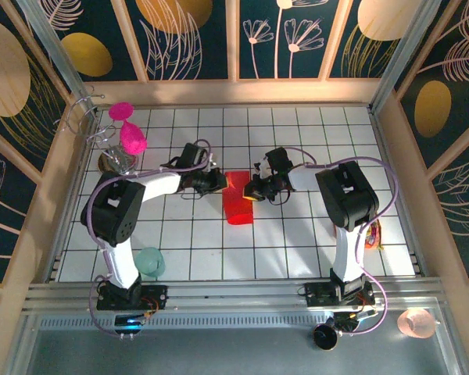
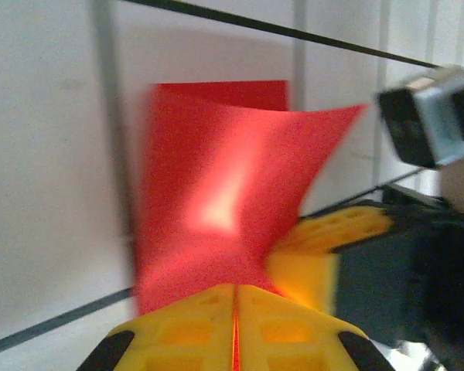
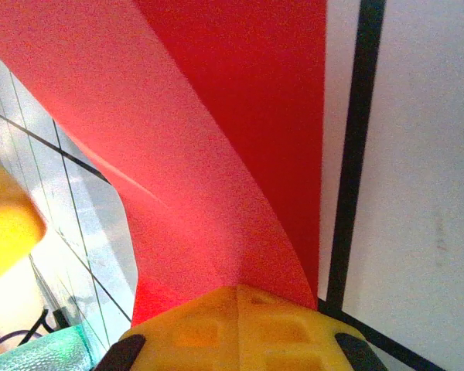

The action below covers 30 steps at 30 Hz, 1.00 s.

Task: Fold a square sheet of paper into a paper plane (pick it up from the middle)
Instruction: First fold the square sheet of paper in half at the center of the table.

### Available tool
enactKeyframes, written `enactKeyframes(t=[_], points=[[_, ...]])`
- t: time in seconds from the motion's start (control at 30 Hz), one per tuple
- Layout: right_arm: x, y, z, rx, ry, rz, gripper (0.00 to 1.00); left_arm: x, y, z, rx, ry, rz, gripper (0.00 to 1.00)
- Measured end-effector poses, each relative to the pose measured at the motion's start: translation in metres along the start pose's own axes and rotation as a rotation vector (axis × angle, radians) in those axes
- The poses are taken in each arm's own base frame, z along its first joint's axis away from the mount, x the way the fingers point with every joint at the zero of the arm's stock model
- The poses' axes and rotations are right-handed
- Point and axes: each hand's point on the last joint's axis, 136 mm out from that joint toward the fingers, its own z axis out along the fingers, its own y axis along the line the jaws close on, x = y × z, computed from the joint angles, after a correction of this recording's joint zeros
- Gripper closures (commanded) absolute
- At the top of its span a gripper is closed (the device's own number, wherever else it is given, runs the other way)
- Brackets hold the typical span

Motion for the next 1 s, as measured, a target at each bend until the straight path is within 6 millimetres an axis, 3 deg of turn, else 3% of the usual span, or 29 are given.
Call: enactKeyframes(t=[0.07, 0.13, 0.37, 0.57, 0.83, 0.93, 1.0], points=[[0.000, 0.000, 0.000, 0.000, 0.000, 0.000, 1.00, 0.002, -0.016, 0.012, 0.033, 0.020, 0.025, 0.91], [0.000, 0.000, 0.000, 0.000, 0.000, 0.000, 1.00, 0.001, -0.018, 0.023, 0.038, 0.033, 0.029, 0.91], [0.000, 0.000, 0.000, 0.002, -0.001, 0.000, 1.00, 0.005, 0.015, 0.041, -0.024, 0.077, -0.025, 0.91], [0.000, -0.001, 0.000, 0.004, -0.002, 0.000, 1.00, -0.002, 0.029, 0.032, -0.015, 0.070, -0.053, 0.91], [0.000, -0.001, 0.000, 0.005, -0.002, -0.006, 1.00, -0.029, 0.060, 0.006, -0.096, -0.003, -0.087, 0.92], [0.000, -0.001, 0.000, 0.005, -0.002, -0.006, 1.00, -0.033, 0.061, -0.001, -0.122, -0.030, -0.088, 0.92], [0.000, -0.001, 0.000, 0.005, -0.002, -0.006, 1.00, -0.032, 0.051, -0.002, -0.122, -0.037, -0.076, 0.92]])
